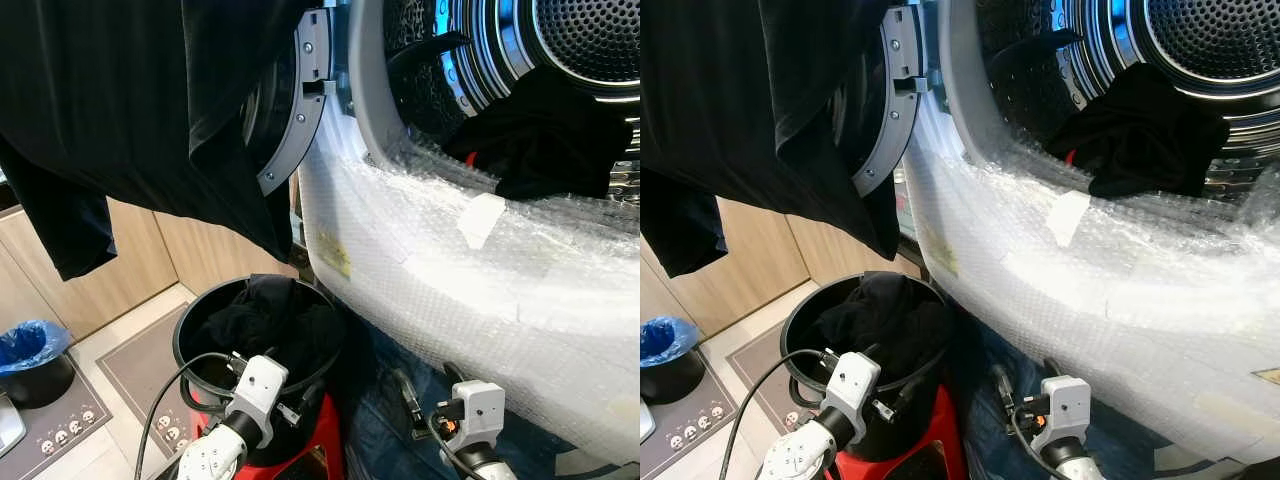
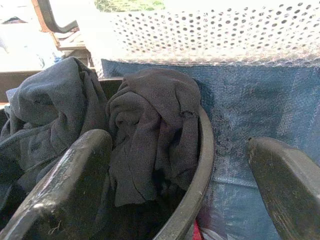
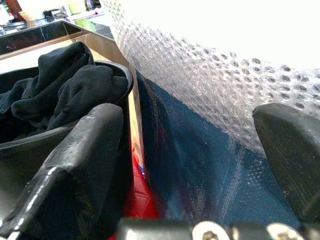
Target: Clothes washing
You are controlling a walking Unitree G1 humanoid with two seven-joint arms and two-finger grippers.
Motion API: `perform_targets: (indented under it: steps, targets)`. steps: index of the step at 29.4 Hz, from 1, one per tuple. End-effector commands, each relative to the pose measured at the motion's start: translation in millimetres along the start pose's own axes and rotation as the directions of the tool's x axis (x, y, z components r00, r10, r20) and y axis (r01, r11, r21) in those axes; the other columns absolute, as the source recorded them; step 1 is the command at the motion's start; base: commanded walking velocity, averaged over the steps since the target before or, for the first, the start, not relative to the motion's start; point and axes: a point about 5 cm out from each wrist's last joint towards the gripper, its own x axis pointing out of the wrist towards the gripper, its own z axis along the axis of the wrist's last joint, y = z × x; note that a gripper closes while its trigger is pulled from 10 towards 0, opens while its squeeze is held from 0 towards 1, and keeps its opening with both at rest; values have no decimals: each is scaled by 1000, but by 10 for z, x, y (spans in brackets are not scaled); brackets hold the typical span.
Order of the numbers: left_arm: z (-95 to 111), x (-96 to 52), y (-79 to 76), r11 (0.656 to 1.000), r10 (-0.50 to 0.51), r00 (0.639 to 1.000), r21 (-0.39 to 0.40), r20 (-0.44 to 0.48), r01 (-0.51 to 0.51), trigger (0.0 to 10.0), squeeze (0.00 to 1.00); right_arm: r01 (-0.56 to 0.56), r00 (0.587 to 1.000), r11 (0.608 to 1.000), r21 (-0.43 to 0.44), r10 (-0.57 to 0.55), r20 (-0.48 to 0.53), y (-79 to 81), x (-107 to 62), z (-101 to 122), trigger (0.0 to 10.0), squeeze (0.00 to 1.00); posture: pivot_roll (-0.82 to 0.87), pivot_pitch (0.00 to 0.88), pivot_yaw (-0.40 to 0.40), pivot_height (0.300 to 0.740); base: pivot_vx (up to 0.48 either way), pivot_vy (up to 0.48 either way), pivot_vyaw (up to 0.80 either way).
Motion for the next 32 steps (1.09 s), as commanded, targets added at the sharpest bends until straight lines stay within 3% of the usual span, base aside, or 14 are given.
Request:
perform_targets:
  steps: [1,32]
  targets:
    - [30,14,41,1000,8,1000,4,1,-8,10000,0,-13,1000,1000,-10,14,16,26,21,49,10000,0,-46,0,19,740,0,0,0]
    - [28,-11,-18,1000,-13,1000,-21,-5,13,10000,0,-22,1000,999,29,22,14,89,2,27,10000,0,-44,0,25,740,0,0,0]
